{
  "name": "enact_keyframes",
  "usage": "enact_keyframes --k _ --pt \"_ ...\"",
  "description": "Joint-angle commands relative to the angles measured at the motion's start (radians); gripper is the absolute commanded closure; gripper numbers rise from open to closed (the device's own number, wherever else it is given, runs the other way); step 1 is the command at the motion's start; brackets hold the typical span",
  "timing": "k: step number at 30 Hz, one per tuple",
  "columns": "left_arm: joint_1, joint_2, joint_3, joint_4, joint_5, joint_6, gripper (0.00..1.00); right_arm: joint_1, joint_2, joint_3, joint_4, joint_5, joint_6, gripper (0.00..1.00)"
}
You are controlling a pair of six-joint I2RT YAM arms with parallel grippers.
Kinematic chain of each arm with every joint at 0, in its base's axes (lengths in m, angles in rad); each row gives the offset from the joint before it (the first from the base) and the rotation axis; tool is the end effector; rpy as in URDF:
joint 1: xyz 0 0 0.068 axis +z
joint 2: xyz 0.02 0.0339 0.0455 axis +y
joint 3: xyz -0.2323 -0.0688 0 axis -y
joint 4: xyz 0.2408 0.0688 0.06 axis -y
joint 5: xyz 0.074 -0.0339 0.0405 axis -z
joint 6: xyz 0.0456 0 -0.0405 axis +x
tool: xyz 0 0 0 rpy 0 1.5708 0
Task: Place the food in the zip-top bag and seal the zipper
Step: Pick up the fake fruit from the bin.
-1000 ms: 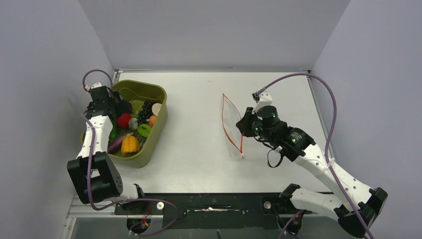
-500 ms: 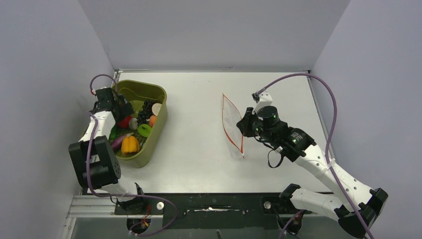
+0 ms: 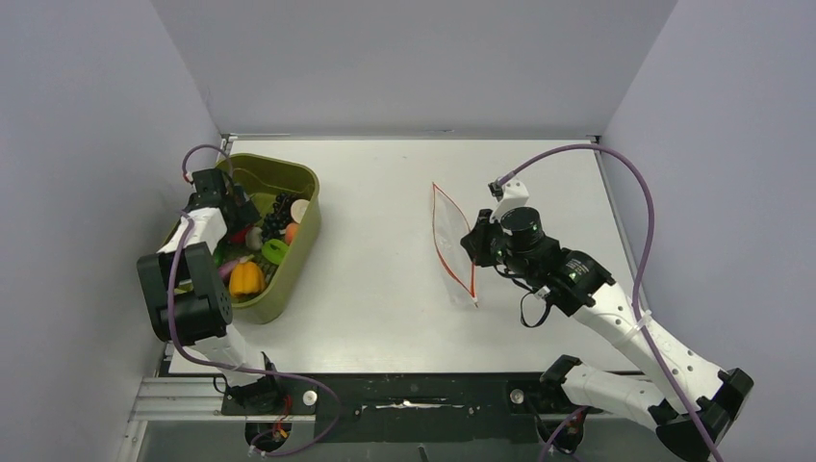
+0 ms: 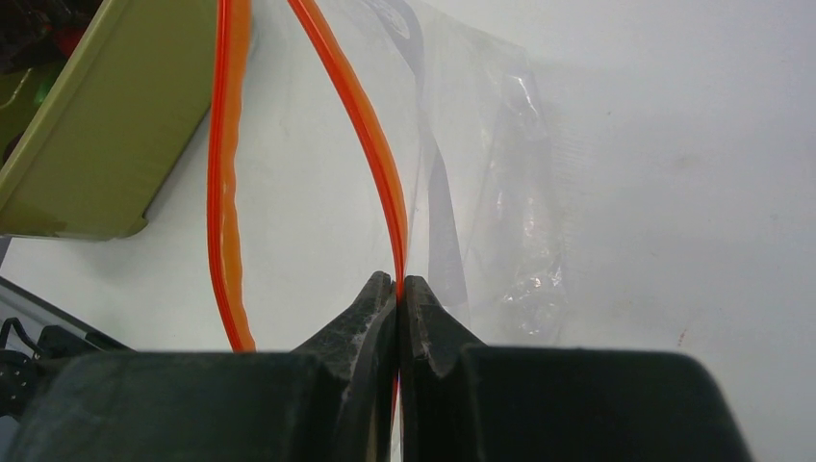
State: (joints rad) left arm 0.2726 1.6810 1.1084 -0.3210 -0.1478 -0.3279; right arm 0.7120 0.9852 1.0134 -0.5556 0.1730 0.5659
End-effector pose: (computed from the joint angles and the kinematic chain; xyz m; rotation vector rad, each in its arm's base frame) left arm 0.3402 0.1021 0.1715 -0.7877 2.3278 0.1579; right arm 0.1818 0.1465 0.3140 -0.0499 2.1443 0.5852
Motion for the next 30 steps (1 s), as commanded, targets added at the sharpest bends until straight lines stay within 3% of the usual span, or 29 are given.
enact_keyframes --k 1,12,30 --pt "-0.019 0.032 0.055 0.046 -0.015 0.023 0.18 -0.01 -0.026 0.017 0.007 0.026 -0.034 1.0" --pt "-0.085 -0.034 0.031 0.027 -0.056 0.012 0.32 -0.01 -0.046 0.002 0.005 0.016 -0.006 1.0" --pt "-0.096 -0.315 -0.015 -0.02 -0.043 -0.029 0.41 -0.011 -0.064 -0.045 0.012 -0.014 0.096 1.0"
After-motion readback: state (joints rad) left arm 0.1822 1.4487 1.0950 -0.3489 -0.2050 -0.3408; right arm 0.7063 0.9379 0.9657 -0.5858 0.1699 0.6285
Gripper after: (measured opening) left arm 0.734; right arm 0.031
